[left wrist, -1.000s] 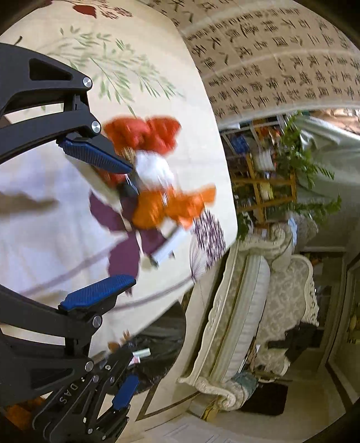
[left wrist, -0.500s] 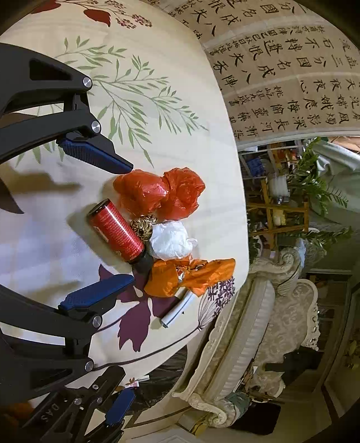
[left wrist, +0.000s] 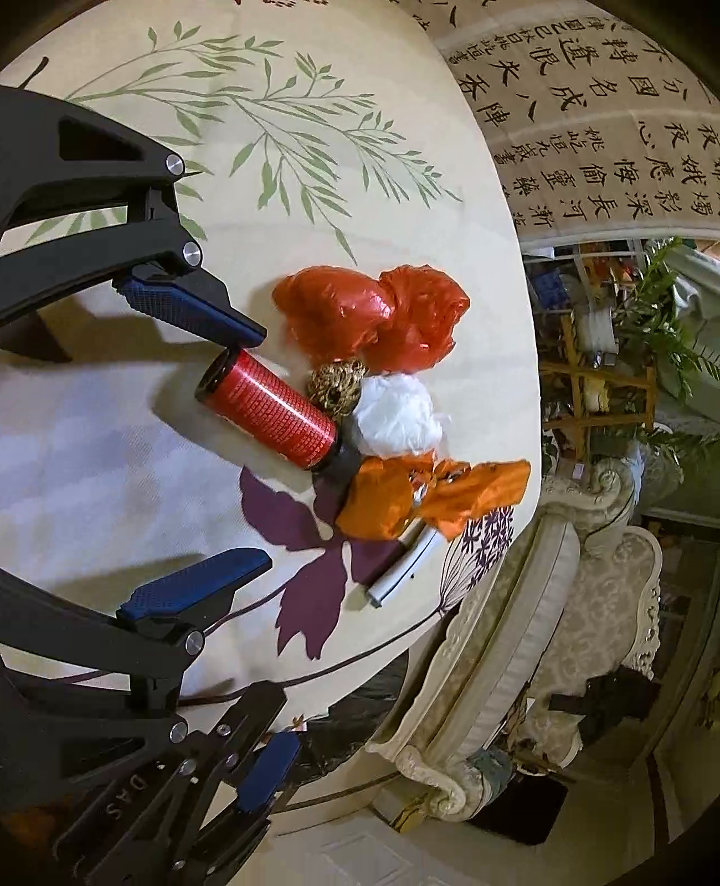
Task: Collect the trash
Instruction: 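Grasp the red can with the left tool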
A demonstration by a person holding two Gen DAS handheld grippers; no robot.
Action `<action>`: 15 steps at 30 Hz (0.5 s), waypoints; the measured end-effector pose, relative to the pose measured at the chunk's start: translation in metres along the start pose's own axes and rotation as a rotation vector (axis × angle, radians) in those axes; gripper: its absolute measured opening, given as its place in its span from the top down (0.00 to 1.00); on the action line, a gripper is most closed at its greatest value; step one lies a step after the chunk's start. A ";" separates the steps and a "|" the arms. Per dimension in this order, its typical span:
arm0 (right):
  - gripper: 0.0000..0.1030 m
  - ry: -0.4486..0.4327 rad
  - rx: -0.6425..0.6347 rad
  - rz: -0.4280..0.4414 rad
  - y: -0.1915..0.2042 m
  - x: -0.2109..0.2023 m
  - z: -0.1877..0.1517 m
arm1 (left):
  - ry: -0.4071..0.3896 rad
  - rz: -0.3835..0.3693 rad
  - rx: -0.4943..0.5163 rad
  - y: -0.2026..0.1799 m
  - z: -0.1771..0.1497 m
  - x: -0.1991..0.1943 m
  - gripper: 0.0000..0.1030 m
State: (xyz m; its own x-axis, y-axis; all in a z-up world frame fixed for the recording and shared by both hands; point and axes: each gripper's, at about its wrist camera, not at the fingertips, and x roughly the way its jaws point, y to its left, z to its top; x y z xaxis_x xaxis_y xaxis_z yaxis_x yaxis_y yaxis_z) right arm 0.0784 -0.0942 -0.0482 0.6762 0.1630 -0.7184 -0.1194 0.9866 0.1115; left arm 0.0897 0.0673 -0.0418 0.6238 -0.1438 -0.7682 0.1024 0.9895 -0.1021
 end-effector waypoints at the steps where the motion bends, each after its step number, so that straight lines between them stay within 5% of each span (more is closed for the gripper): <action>1: 0.47 0.000 0.003 0.003 0.000 0.000 0.000 | -0.001 -0.002 0.002 -0.001 0.000 -0.001 0.30; 8: 0.47 -0.002 0.009 0.012 -0.002 0.000 0.000 | -0.013 0.053 -0.002 0.001 0.009 0.005 0.30; 15: 0.47 -0.001 0.003 0.013 0.000 0.000 0.001 | 0.009 0.040 0.027 -0.002 0.007 0.011 0.71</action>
State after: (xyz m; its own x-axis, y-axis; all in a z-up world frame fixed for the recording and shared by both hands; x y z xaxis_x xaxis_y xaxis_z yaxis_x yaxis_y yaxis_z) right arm 0.0792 -0.0946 -0.0482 0.6753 0.1755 -0.7163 -0.1255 0.9845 0.1228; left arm 0.1015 0.0641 -0.0455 0.6207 -0.1039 -0.7772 0.0981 0.9937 -0.0544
